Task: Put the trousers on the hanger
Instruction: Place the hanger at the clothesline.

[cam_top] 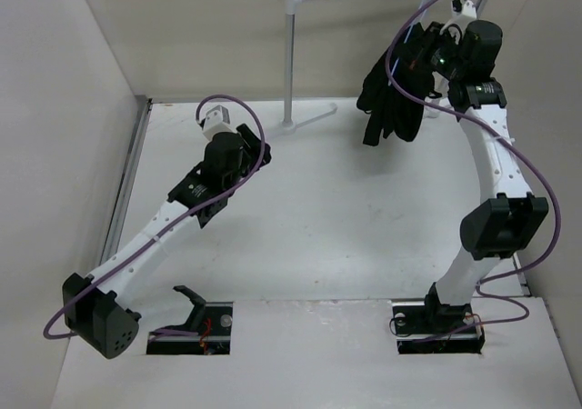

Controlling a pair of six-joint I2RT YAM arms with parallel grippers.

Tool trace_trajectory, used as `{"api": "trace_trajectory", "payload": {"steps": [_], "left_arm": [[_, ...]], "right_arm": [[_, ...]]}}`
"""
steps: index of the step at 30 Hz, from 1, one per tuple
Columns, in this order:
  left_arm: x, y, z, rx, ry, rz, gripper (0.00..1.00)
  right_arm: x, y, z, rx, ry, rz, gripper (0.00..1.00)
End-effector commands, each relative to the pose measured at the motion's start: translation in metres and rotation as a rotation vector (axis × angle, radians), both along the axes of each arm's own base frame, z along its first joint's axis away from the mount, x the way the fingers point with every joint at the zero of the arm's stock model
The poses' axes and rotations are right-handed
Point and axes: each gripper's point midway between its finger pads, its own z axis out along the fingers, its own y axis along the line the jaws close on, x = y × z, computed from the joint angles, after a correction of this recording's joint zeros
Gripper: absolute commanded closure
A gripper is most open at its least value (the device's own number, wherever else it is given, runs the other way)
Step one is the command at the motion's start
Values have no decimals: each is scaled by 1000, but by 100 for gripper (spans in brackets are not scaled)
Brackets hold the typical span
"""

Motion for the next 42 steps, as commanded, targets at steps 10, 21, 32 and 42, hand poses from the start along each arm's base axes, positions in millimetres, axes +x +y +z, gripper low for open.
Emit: {"api": "trace_trajectory", "payload": {"steps": [10,21,32,42], "left_arm": [[2,1,-4,-46,-4,18,51],[-2,-5,-4,-64,-2,6,50],[-8,1,-20,-72,39,31,45],[1,9,-19,-61,49,55,0]], "right_arm": [[-16,-21,23,28,-125,-56,100],[-18,-47,32,50,-123,-98,100],[-33,-64,25,79,-121,-198,19],[-68,-91,41,138,-115,-326,0]]}}
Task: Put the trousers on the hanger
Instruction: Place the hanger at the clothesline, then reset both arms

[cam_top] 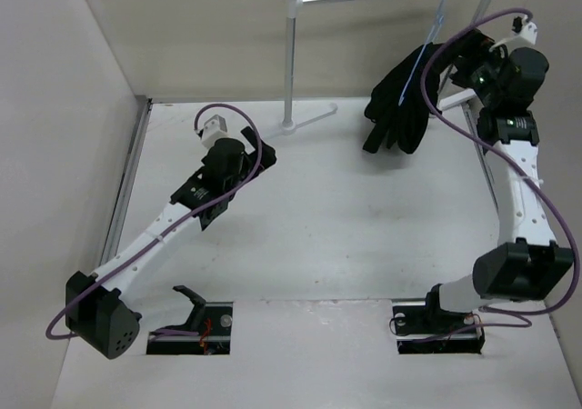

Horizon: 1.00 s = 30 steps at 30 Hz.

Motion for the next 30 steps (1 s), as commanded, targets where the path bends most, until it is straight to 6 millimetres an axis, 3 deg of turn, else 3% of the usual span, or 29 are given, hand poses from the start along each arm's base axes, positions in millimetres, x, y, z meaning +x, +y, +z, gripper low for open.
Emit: {"api": "trace_trajectory", "payload": {"steps": [1,3,7,12,15,19,22,23,24,25,26,28,30], "left_arm": [[5,5,11,-4,-24,14,0],[6,5,4,16,-3,12,0],[4,-5,-24,70,70,-34,0],[-13,-16,-84,172,281,-114,0],[-23,-14,-109,240,372,-123,0],[-33,-11,-127,305,454,-126,0],[-36,-9,-131,327,470,-125,0],[-36,-11,-131,326,467,-128,0],[-35,-12,-129,322,457,-132,0],[-34,-14,-127,319,449,-135,0],[-34,-16,-125,316,440,-139,0],[-32,-20,-120,309,415,-154,0],[-32,-22,-118,316,402,-165,0]], "right_arm": [[-24,-18,15,57,-36,-106,0],[-37,-25,-6,119,3,-171,0],[-68,-37,-75,209,133,-304,0],[-130,-45,-192,274,416,-487,0],[-168,-37,-245,244,547,-516,0],[-200,-17,-294,211,657,-477,0],[-206,-8,-309,200,703,-440,0],[-205,-5,-309,201,702,-423,4],[-203,-1,-304,202,691,-400,24],[-202,1,-300,199,674,-389,58],[-202,0,-296,198,665,-390,79],[-205,1,-296,191,682,-382,93],[-207,-1,-297,162,703,-388,94]]}}
